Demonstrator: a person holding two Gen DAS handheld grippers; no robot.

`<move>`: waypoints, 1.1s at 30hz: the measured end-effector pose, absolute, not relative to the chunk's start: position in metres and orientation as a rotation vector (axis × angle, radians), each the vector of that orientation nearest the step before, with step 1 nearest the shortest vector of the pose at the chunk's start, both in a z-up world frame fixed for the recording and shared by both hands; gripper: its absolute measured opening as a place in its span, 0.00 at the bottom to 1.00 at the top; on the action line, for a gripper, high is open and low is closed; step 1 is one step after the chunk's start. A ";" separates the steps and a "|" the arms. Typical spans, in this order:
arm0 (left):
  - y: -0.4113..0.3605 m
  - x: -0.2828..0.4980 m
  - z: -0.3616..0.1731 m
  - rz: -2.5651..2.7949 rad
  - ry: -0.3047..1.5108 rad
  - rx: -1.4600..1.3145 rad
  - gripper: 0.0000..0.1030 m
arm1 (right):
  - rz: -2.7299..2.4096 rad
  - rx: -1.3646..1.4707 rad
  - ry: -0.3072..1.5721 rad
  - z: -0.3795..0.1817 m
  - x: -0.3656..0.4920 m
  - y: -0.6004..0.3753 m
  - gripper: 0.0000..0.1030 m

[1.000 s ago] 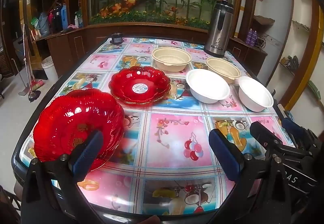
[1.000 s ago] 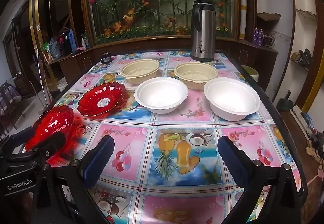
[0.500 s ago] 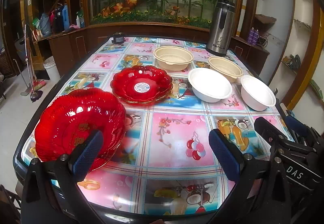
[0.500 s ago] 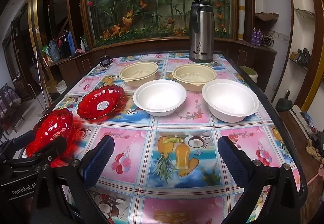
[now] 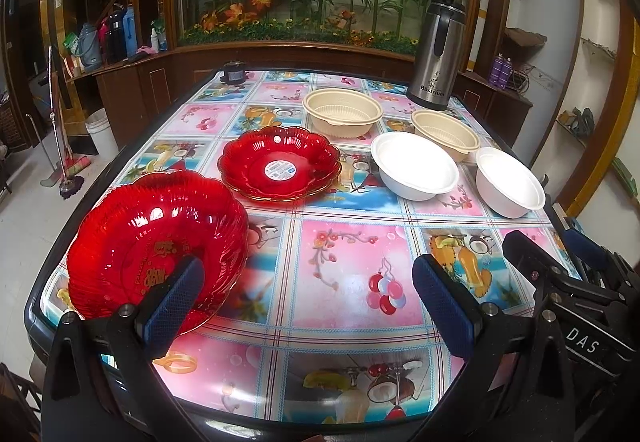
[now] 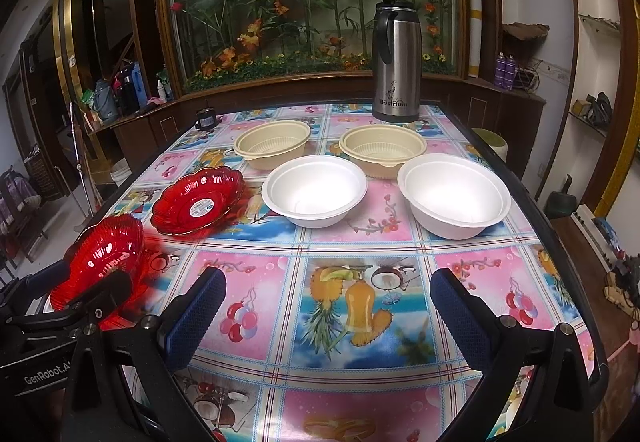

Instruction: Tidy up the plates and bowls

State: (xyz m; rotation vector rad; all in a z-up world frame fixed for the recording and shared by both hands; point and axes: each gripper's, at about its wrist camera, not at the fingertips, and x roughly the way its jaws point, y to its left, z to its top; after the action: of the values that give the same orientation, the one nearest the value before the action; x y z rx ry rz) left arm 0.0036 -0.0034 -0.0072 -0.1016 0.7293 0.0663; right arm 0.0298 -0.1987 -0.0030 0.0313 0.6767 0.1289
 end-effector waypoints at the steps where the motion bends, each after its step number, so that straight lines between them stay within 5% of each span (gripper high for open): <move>1: -0.003 0.003 -0.008 0.066 0.729 -0.102 1.00 | 0.129 0.031 0.677 -0.003 0.030 -0.199 1.00; 33: -0.005 0.006 -0.006 0.062 0.728 -0.102 1.00 | 0.128 0.029 0.672 0.000 0.032 -0.198 1.00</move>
State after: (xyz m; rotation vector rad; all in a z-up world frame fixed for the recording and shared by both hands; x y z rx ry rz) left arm 0.0056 -0.0049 -0.0060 -0.1017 0.7282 0.0624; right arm 0.0315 -0.1977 0.0001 0.0290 0.6718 0.1281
